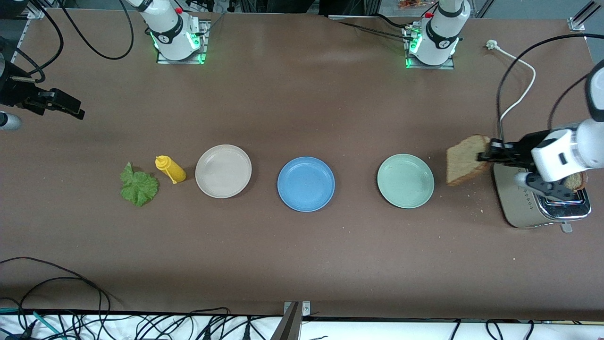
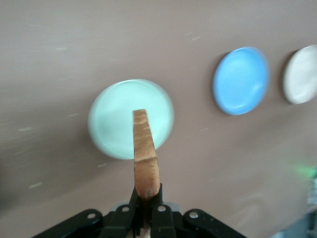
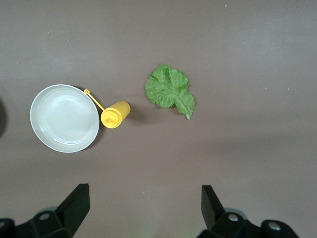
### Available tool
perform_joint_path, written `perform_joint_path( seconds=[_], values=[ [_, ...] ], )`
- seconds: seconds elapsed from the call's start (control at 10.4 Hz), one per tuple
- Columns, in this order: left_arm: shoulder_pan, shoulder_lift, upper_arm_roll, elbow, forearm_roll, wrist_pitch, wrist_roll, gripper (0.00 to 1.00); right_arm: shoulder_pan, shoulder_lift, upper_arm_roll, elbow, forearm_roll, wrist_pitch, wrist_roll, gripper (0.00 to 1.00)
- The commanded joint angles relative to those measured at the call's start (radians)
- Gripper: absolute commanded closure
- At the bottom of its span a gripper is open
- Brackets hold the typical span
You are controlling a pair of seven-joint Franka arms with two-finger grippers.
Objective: Make sandwich in blue plate with both arms
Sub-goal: 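Carry the bread slice to the blue plate and lower it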
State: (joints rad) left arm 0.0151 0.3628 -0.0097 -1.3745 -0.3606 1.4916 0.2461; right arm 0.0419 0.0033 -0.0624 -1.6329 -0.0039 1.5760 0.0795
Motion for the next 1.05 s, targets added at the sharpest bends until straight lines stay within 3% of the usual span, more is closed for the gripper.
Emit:
perform_joint_path(
  seconds=[0.0, 0.29, 0.48, 0.96],
  values=[
    [-0.121, 0.004, 0.062, -0.136, -0.301, 0.172, -0.100, 1.00, -0.002, 0.000, -0.002, 0.015, -0.002, -0.019, -0.009, 0.00],
    [-0.220, 0.132, 0.060, -0.140, -0.663, 0.297, -0.154, 1.00, -0.002, 0.000, -0.002, 0.015, -0.002, -0.019, -0.009, 0.00],
    [-0.288, 0.220, 0.062, -0.133, -0.835, 0.396, -0.145, 1.00, -0.002, 0.000, -0.002, 0.015, -0.002, -0.019, -0.009, 0.00],
    [-0.395, 0.340, 0.057, -0.120, -0.880, 0.575, -0.085, 1.00, -0.005, 0.000, -0.005, 0.013, -0.002, -0.019, -0.010, 0.00]
  ],
)
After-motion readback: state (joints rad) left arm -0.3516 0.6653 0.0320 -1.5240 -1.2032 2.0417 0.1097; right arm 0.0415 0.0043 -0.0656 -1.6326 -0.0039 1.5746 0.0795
